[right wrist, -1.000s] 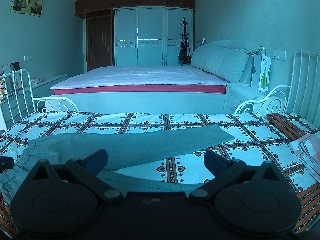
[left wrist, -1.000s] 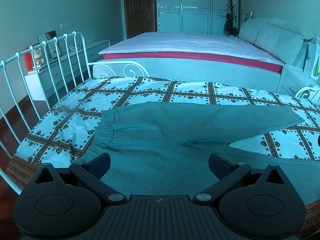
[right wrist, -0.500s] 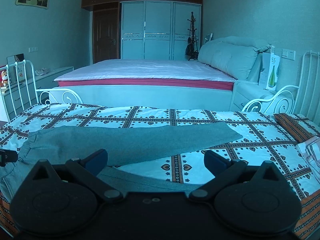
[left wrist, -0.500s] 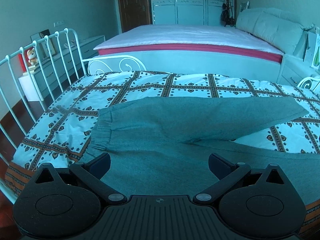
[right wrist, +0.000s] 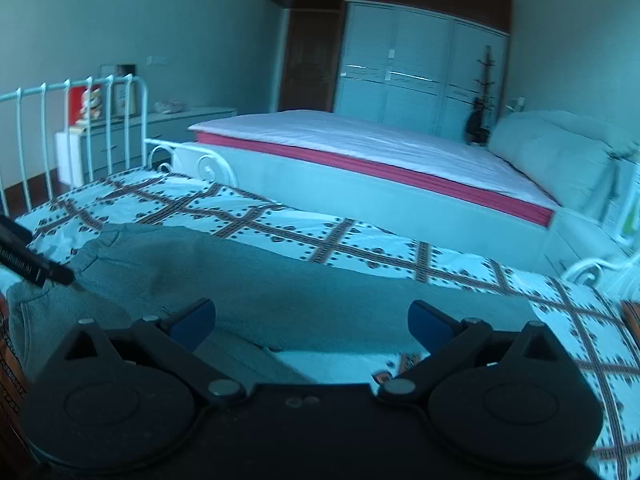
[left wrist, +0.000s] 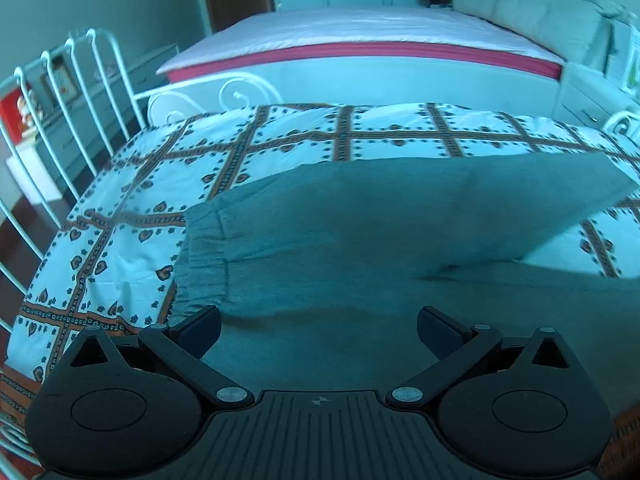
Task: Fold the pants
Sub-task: 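Lower the left gripper onto the grey sweatpants cuff and close it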
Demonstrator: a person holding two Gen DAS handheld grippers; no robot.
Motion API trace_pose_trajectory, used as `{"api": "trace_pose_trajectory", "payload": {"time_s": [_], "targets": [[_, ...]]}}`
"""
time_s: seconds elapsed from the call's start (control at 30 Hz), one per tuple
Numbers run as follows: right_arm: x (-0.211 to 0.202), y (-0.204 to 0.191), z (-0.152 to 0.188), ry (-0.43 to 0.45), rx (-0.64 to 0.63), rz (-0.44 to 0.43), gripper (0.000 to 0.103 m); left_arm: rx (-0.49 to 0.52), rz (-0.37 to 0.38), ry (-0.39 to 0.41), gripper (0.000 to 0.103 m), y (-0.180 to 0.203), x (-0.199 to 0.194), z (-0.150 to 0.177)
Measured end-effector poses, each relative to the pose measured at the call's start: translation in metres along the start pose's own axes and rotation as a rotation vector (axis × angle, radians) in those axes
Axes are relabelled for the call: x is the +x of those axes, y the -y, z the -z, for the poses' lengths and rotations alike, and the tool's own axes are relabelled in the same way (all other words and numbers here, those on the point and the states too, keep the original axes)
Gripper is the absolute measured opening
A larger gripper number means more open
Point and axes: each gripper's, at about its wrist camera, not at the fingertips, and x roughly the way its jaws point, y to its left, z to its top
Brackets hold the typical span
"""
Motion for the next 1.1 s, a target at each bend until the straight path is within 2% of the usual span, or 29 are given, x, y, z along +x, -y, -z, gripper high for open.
{"api": "trace_pose_trajectory", "payload": {"time_s": [0.17, 0.4, 0.5, 0.63, 0.73, 0.87, 1.1], "targets": [[0.03, -0.002, -0.017, -0.026, -0.013, -0.042, 0.097, -0.012, -0.016, -0.009, 0.103, -0.026, 0.034, -0.02], [0.084, -0.007, -0.036, -0.077, -0.109, -0.135, 0.097, 0.103, -0.061, -0.08, 0.103, -0.048, 0.085, -0.054], [0.109, -0.009, -0.045, -0.117, -0.163, -0.171, 0.097, 0.141, -0.047, -0.105, 0.103, -0.056, 0.103, -0.065], [0.132, -0.012, -0.054, -0.14, -0.176, -0.187, 0.097, 0.124, -0.044, -0.11, 0.103, -0.067, 0.123, -0.075], [0.144, -0.014, -0.058, -0.131, -0.163, -0.167, 0.093, 0.124, -0.068, -0.093, 0.103, -0.073, 0.139, -0.079], [0.17, -0.011, -0.062, -0.168, -0.132, -0.223, 0.084, 0.179, -0.056, -0.12, 0.103, -0.075, 0.161, -0.086], [0.197, -0.019, -0.066, -0.187, -0.165, -0.245, 0.078, 0.21, -0.085, -0.128, 0.103, -0.079, 0.186, -0.094]]}}
